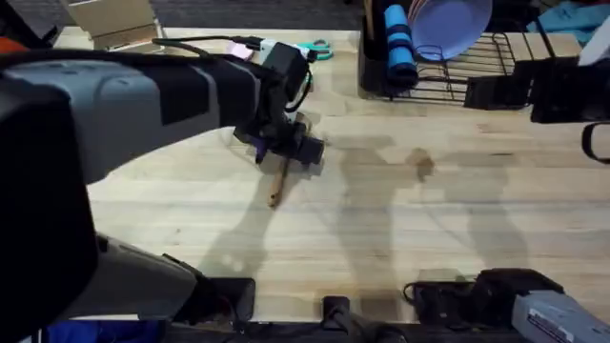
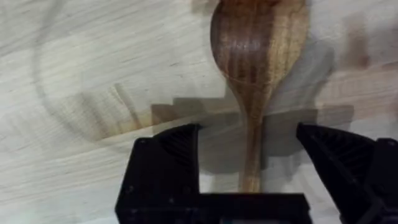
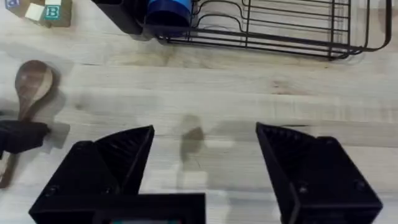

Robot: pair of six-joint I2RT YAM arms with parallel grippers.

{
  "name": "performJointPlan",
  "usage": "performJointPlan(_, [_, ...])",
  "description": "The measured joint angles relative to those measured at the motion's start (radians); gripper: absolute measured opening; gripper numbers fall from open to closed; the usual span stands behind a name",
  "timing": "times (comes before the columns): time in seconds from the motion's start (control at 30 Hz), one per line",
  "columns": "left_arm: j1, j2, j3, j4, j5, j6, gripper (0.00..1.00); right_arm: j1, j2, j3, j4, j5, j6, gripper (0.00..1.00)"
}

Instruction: Pick up the spoon on the table one by one and put them onto the rack

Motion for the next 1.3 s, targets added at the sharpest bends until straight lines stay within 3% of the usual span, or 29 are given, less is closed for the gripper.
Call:
performJointPlan(0.1, [-0.006,0.000,0.001,0.000,-0.009,-0.029,0.957,0.000,0.000,0.000,0.000,0.000,0.000,0.996])
performJointPlan(0.43, [-0.006,0.005,0.002,0.024,-0.025,-0.067,0.535,0.000,0.000,0.000,0.000,0.000,0.000,0.996])
performJointPlan(0.63, [-0.006,0.008,0.004,0.039,-0.028,-0.071,0.207,0.000,0.000,0.000,0.000,0.000,0.000,0.996])
performJointPlan(0.7, [-0.006,0.008,0.004,0.055,-0.027,-0.073,0.053,0.000,0.000,0.000,0.000,0.000,0.000,0.996])
performJointPlan(1.03, [-0.006,0.017,0.022,0.039,-0.026,-0.073,0.045,0.000,0.000,0.000,0.000,0.000,0.000,0.996])
performJointPlan(1.3, [-0.006,0.077,0.151,-0.026,-0.021,-0.074,0.041,0.000,0.000,0.000,0.000,0.000,0.000,0.996])
